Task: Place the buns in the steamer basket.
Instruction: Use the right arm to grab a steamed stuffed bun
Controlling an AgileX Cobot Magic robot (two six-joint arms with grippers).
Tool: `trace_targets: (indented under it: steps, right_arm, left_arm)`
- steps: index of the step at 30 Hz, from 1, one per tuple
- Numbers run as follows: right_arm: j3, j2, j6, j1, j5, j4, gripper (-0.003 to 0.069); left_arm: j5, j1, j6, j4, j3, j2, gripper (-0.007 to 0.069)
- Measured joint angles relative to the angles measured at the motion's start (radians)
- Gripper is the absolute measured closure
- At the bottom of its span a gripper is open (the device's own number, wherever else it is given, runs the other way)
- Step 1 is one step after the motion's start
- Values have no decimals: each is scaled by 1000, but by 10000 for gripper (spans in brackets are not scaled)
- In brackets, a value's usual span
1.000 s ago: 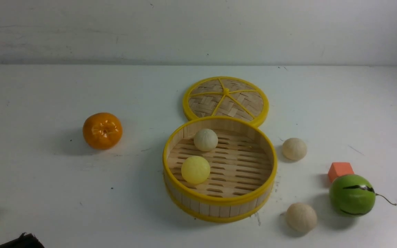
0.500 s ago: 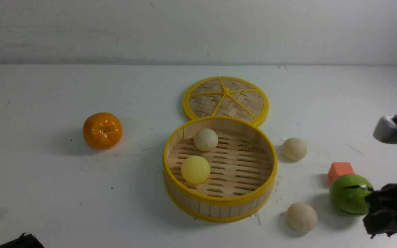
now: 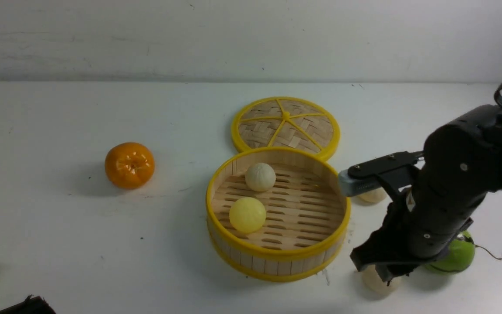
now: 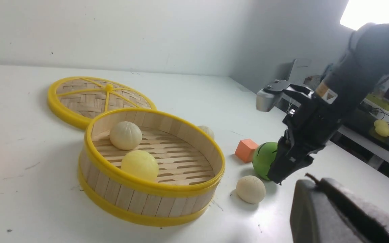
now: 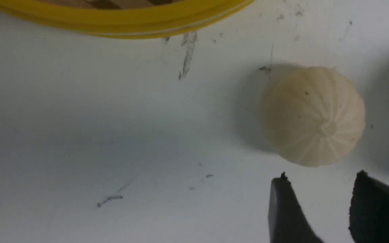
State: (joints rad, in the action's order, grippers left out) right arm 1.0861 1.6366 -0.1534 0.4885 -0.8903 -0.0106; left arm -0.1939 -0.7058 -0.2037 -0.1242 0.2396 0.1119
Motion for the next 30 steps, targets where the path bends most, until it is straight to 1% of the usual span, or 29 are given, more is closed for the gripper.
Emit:
trace_targets:
  steps: [7,9,14,18,24,30]
  right_arm:
    - [11,89,0,-50,70,11,293]
    - [19,115,0,-63,84,19,282]
    - [37,149,12,-87,94,55,278]
    - [43,149,18,-88,85,75,278]
    - [85,148,19,-88,9,81,277]
    - [93,127,19,-88,-9,107,277]
  left_arm:
    - [0,0,0,0,0,0,636]
    - [0,0,0,0,0,0,634]
    - [0,0,0,0,0,0,629]
    - [0,0,0,0,0,0,627]
    - [-1,0,0,0,0,0,622]
    - [-2,0,0,0,0,0,620]
